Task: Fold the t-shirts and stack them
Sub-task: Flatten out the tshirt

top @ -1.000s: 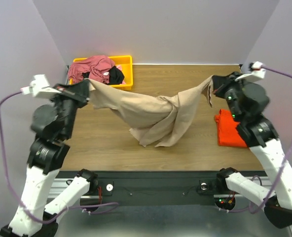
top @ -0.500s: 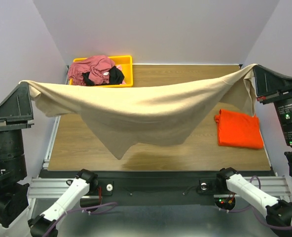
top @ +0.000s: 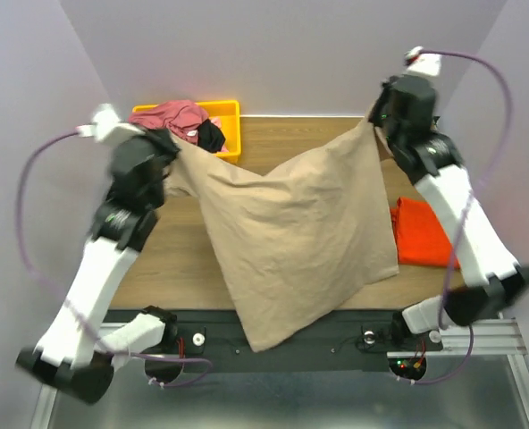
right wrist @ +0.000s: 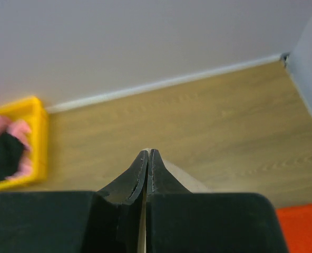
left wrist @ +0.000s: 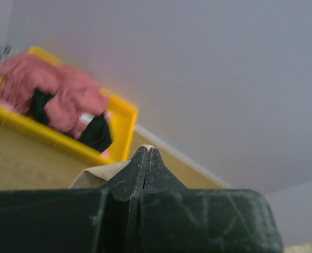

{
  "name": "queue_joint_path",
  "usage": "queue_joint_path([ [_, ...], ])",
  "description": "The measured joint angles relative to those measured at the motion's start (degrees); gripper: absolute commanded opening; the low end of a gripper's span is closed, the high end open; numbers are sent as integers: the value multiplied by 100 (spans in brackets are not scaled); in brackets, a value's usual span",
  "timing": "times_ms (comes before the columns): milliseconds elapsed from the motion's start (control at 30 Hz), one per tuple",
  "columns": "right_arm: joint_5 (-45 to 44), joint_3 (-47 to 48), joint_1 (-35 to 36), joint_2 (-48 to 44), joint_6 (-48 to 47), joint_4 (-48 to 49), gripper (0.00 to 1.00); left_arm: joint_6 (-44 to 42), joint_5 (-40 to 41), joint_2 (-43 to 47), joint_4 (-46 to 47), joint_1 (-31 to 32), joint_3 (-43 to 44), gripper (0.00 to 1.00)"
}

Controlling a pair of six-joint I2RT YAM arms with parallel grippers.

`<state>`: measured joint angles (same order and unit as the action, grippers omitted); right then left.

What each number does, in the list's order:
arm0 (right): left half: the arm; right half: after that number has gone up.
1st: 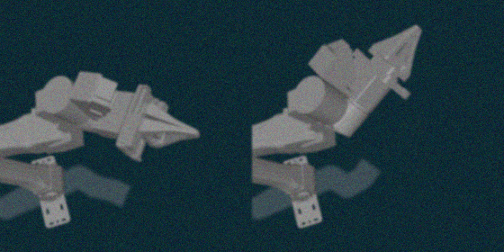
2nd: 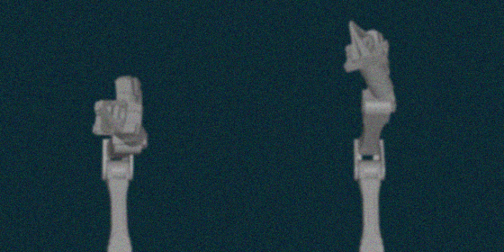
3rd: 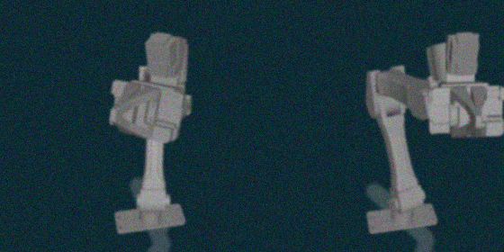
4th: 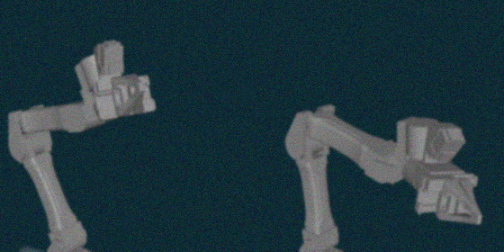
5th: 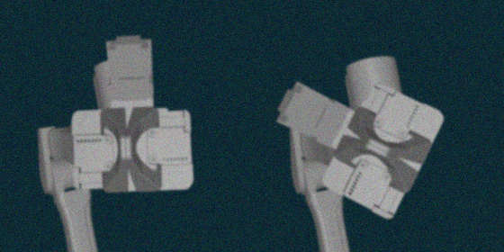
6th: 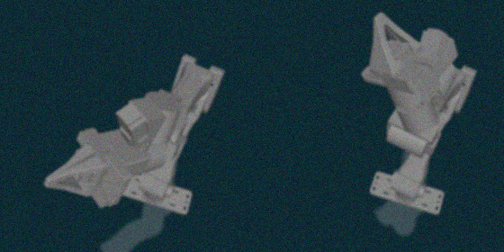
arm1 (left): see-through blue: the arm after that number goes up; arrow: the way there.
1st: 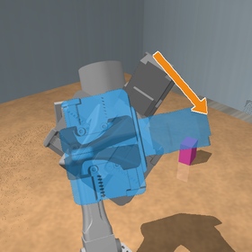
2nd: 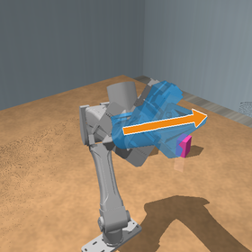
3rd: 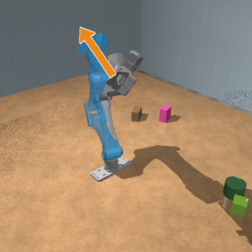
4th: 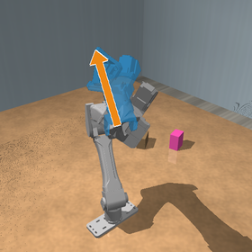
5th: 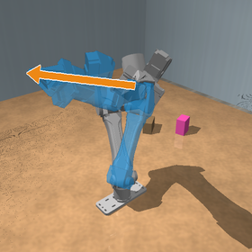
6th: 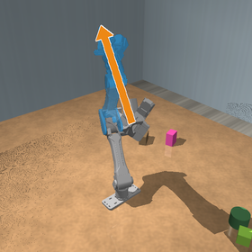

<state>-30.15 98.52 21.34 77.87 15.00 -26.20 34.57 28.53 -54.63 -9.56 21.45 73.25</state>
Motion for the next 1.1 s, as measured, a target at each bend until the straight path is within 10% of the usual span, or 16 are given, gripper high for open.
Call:
queue_joint_path([
  [100,479,-286,-417,1272,-81,76,14,254,-83,-922,168,-72,-879,10],
  [167,658,-358,-605,2044,-188,138,41,503,-232,-1663,83,-109,-1624,52],
  [233,745,-358,-723,2682,-236,140,96,678,-348,-2076,-175,-138,-2094,71],
  [267,793,-348,-761,3040,-267,149,100,754,-382,-2142,-264,-149,-2170,98],
  [467,1097,-894,-765,3357,74,138,100,1016,-544,-1604,-450,-177,-2253,99],
  [733,1670,-3593,-723,734,1263,507,100,918,-688,-664,-280,-177,-2253,99],
  [1100,2474,-5930,-481,-22,2343,457,100,291,-1663,-2669,570,280,-1759,99],
])
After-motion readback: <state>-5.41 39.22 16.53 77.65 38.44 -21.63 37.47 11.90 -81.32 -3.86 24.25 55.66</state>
